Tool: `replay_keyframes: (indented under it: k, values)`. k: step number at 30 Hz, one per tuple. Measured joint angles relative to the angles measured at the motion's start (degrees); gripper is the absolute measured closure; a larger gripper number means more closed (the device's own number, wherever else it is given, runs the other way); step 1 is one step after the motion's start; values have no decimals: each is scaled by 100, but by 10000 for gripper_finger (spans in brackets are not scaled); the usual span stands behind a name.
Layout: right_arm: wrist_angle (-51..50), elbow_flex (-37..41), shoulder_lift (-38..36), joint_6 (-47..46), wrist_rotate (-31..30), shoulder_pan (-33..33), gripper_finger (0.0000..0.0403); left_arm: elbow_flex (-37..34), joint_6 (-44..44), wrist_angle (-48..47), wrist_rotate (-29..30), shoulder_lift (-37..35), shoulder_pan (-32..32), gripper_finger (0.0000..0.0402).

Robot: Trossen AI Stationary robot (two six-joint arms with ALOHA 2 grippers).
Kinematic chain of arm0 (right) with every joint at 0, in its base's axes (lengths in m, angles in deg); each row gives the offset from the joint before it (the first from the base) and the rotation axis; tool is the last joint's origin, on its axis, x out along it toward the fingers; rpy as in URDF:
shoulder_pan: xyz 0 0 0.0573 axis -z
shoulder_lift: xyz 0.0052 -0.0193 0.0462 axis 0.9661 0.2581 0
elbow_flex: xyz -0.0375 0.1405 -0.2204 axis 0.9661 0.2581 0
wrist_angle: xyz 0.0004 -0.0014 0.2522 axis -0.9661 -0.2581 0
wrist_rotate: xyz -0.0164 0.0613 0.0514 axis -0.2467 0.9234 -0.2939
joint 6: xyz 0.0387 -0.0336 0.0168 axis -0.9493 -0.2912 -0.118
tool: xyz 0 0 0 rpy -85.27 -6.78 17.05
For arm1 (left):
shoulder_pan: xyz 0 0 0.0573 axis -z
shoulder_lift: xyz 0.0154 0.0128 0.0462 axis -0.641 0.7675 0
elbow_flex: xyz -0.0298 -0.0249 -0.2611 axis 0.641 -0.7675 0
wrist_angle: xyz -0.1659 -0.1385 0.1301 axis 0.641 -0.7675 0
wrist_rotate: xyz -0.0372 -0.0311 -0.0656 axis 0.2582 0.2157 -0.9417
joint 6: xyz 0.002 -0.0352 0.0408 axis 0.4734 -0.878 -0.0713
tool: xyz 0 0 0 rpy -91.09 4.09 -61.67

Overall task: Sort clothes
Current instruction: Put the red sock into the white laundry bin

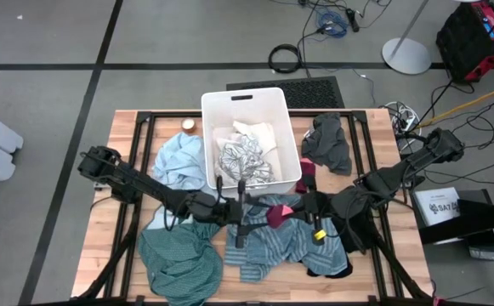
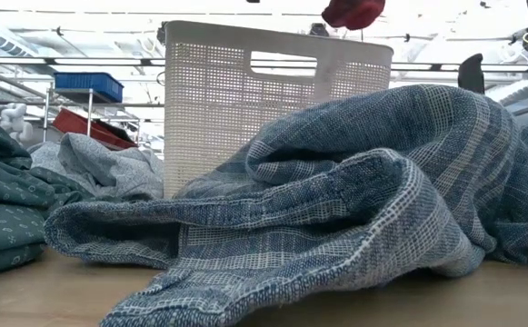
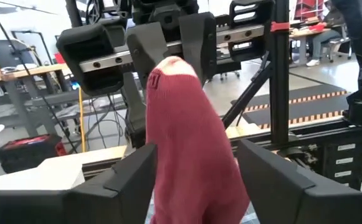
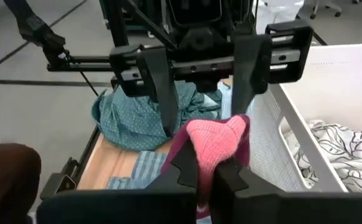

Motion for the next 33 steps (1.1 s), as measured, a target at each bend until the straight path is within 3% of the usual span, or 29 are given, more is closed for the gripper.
replay_keyframes:
  k: [7, 22, 27, 33]
  values:
    - [414, 0, 118, 43, -26, 63, 401, 2, -8, 87, 103, 0, 0, 148]
    - [804, 0, 476, 109, -63, 271, 401, 2, -354, -159, -227, 0, -35, 162]
    - [802, 0, 476, 109, -19, 264, 401, 2, -340, -249, 22, 0, -70, 226]
    - [795, 0, 474, 128, 55, 262, 401, 2, 46, -230, -70, -39, -76, 369]
